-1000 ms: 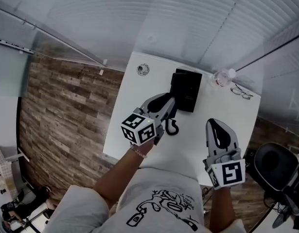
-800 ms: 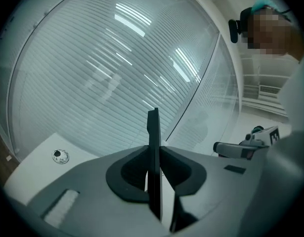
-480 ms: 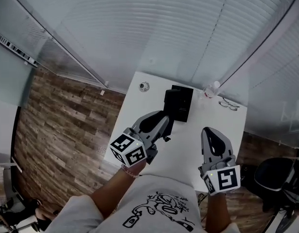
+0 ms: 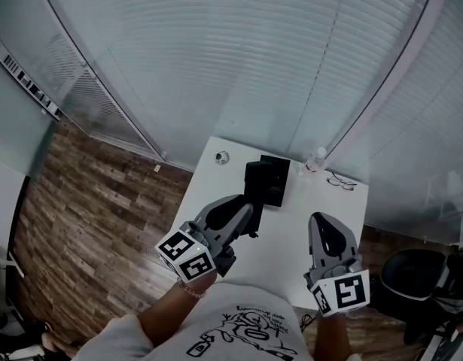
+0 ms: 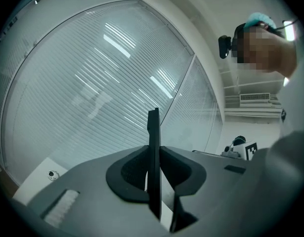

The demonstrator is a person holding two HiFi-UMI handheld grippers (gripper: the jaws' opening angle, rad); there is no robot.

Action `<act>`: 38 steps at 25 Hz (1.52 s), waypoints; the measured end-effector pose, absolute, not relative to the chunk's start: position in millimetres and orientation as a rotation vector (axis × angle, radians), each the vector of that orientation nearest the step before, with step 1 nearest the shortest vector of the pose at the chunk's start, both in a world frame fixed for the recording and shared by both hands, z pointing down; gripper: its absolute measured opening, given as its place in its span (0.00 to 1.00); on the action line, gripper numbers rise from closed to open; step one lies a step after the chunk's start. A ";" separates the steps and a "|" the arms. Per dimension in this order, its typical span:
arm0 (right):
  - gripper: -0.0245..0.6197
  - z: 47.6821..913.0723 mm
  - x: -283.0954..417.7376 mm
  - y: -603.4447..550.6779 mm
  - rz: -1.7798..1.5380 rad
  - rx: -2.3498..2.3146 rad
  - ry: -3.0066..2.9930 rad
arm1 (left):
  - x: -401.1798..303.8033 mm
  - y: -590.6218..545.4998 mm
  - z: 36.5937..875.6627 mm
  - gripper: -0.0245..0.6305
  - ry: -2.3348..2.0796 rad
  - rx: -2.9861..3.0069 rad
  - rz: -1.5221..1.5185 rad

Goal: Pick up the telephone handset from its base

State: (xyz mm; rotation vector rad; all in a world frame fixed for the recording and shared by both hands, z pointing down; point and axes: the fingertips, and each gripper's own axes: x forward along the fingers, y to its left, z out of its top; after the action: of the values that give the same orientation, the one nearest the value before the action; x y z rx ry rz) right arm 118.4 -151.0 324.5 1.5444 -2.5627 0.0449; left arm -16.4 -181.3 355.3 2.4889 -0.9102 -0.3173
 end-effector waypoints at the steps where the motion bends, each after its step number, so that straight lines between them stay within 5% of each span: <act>1: 0.05 319.5 117.6 -148.1 0.036 1.545 -2.567 | -17.5 -177.7 348.7 0.14 -0.907 2.495 -0.327; 38: 0.05 263.5 109.0 -107.8 -0.074 1.549 -2.594 | -16.6 -130.4 284.0 0.14 -0.757 2.585 -0.432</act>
State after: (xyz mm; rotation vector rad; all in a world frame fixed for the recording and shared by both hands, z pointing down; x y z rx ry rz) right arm 109.0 -107.8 263.5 1.5489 -2.5939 -0.0738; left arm -16.6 -130.4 284.0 2.5853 -0.7575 -0.4321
